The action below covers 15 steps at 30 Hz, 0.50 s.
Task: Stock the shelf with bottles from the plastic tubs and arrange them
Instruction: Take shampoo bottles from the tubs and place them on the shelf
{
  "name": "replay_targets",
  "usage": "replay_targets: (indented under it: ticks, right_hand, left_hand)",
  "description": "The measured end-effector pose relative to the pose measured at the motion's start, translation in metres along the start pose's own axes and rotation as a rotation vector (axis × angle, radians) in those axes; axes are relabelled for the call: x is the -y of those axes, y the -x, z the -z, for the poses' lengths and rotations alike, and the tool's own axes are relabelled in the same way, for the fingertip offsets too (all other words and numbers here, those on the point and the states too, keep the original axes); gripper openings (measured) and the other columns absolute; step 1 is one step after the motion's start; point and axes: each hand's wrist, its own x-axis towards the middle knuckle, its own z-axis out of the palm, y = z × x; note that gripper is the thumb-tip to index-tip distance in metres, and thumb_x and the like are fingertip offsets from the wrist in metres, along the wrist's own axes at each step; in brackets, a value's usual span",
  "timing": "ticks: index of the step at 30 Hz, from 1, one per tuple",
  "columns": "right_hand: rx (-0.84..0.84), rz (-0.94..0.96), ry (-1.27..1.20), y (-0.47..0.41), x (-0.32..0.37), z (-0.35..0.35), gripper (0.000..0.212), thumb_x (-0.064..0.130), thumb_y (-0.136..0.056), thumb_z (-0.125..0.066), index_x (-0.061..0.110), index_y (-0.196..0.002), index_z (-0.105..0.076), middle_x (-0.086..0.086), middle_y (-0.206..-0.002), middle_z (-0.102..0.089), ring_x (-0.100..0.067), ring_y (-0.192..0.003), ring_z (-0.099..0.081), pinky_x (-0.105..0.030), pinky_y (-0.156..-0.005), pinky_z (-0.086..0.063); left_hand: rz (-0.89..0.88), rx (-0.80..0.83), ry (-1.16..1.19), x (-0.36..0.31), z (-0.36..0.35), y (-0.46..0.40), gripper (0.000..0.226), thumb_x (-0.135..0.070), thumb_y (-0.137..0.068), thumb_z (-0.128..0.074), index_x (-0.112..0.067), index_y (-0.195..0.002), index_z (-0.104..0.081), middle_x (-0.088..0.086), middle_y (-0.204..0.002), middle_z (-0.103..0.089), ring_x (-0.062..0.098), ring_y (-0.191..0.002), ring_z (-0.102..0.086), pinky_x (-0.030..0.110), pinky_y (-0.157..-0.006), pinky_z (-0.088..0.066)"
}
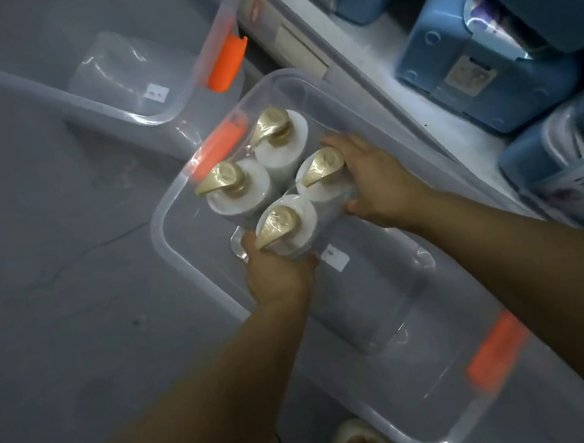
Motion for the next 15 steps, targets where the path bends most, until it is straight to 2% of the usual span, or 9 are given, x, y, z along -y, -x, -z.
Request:
replay_targets:
  ticks: [4,7,9,12,15]
  right_hand:
    - [-0.060,0.001,-0.007,0.003,-0.003,-0.008,0.075,0.017,-0.067,-0.083,0.009,-0.131,-0.044,-0.009,-0.136,-0.037,-0.027,-0.121,-0.043,-0.037,-0.099,-0.039]
    - [-0.090,-0.026,0.067,0.020,-0.008,-0.013,0.068,0.025,-0.068,-0.083,0.006,-0.122,-0.048,-0.011,-0.129,-0.040,-0.029,-0.113,-0.047,-0.041,-0.093,-0.043]
    - [-0.111,-0.065,0.122,0.037,-0.014,-0.015,0.067,0.031,-0.067,-0.083,0.005,-0.118,-0.049,-0.013,-0.125,-0.042,-0.030,-0.107,-0.049,-0.044,-0.088,-0.046]
    - [-0.143,-0.117,0.128,0.061,-0.025,-0.017,0.067,0.034,-0.063,-0.085,0.004,-0.115,-0.053,-0.014,-0.120,-0.045,-0.031,-0.105,-0.049,-0.040,-0.082,-0.047]
    - [-0.185,-0.152,0.020,0.074,-0.036,-0.017,0.068,0.028,-0.060,-0.087,0.007,-0.115,-0.054,-0.012,-0.118,-0.047,-0.028,-0.107,-0.049,-0.031,-0.079,-0.040]
  left_hand:
    - [-0.071,0.002,0.003,0.005,0.003,-0.012,0.071,-0.024,-0.066,-0.087,-0.022,-0.122,-0.043,-0.006,-0.101,-0.056,0.020,-0.095,-0.056,0.031,-0.081,-0.047]
    - [-0.112,0.039,0.000,0.010,0.005,-0.013,0.072,-0.023,-0.058,-0.089,-0.025,-0.115,-0.046,-0.005,-0.105,-0.058,0.021,-0.099,-0.058,0.039,-0.089,-0.051]
    - [-0.123,0.079,-0.079,0.010,0.006,-0.011,0.077,-0.025,-0.053,-0.089,-0.024,-0.119,-0.049,-0.005,-0.105,-0.060,0.025,-0.105,-0.060,0.042,-0.091,-0.052]
    - [-0.175,0.188,-0.167,0.012,0.005,-0.009,0.070,-0.015,-0.060,-0.089,-0.013,-0.122,-0.055,-0.004,-0.101,-0.059,0.021,-0.101,-0.061,0.027,-0.082,-0.047]
    - [-0.243,0.236,-0.141,0.009,0.001,-0.003,0.062,-0.010,-0.061,-0.088,-0.015,-0.116,-0.059,-0.009,-0.098,-0.062,0.009,-0.089,-0.058,0.013,-0.066,-0.042]
